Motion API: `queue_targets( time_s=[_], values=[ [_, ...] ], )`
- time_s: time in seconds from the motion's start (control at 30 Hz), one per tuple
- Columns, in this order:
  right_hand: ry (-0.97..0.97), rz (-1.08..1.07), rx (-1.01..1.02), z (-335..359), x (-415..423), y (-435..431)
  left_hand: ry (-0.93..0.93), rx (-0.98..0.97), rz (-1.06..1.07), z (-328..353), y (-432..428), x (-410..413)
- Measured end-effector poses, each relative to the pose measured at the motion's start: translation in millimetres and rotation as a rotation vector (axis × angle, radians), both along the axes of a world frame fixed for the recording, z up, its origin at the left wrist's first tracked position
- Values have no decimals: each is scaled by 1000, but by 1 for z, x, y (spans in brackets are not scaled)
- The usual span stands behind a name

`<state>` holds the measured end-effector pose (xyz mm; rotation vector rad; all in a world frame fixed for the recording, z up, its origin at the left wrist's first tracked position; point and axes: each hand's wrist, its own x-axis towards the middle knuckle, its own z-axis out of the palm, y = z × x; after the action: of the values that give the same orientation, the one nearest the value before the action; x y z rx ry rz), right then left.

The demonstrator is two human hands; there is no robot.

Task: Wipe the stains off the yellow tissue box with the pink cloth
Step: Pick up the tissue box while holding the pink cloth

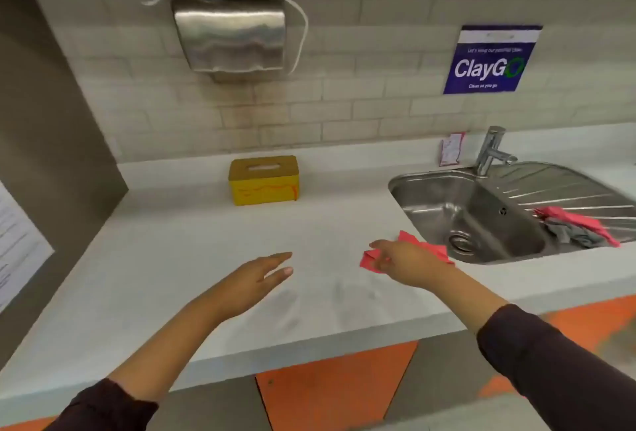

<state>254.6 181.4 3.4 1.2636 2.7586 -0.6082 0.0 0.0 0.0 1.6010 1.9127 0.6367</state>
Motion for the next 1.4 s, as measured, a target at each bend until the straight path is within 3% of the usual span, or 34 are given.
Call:
queue_targets(
  time_s=[0.17, 0.37, 0.6, 0.8, 0.9, 1.2, 1.4],
  values=[
    [114, -126, 90, -38, 2, 31, -25, -6, 2, -19, 45, -26],
    [-39, -255, 138, -74, 19, 69, -91, -19, -29, -37, 83, -40],
    [-205, -88, 121, -98, 35, 112, -169, -86, -10, -55, 120, -55],
    [61, -124, 256, -119, 35, 128, -193, -134, 49, -64, 139, -65],
    [242, -155, 223, -125, 22, 137, -201, -150, 91, -64, 147, -79],
    [880, -321, -226, -53, -84, 144, -150, -52, 231, -46, 175, -143],
    [1332, -453, -552, -23, -150, 144, 39, 30, 181, -22, 230, -216]
  ],
)
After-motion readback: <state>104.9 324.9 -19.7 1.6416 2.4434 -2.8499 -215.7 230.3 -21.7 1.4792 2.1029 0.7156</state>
